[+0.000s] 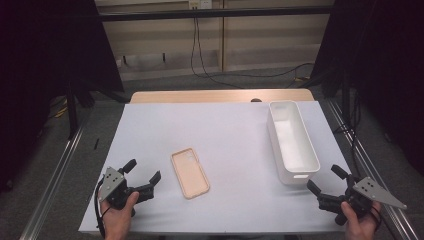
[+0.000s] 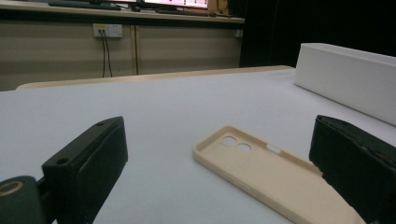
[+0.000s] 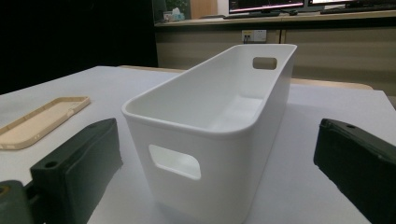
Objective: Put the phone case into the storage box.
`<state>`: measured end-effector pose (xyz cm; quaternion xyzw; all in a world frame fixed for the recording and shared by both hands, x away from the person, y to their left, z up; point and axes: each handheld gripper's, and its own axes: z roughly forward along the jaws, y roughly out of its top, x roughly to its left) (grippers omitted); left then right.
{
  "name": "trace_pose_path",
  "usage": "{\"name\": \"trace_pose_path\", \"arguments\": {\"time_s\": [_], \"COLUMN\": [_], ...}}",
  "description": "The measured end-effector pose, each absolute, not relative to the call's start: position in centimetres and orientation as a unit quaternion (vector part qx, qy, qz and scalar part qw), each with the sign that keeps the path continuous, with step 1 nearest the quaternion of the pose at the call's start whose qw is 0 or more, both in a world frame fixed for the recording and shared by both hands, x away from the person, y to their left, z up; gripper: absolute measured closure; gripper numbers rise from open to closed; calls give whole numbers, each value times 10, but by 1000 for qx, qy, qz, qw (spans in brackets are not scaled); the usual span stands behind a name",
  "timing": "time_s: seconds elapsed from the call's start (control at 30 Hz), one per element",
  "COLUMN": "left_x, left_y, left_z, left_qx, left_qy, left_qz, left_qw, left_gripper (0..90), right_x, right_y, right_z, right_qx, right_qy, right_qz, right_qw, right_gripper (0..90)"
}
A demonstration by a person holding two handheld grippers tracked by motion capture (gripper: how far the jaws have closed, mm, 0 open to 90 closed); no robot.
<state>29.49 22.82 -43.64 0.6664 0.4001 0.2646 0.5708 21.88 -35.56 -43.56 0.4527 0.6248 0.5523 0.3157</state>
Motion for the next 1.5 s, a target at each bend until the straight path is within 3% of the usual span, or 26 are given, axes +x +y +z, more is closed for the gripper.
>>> {"name": "trace_pose_path", "arguments": {"time_s": [0.67,1.5], "left_x": [294,315], "left_y": [217,188], "left_z": [-433,-426], "left_qx": [669,691], "left_qy": [396,347], "left_qz": [244,191], "left_qw": [580,605], "left_gripper": [39,46], "right_x": [219,216], "right_y": [-354,-352], "right_z": [-437,-437], "right_qx": [445,439], "right_qy": [632,642], "right_qz": [554,549], "right_qw": [308,307], "right_gripper": [0,0]}}
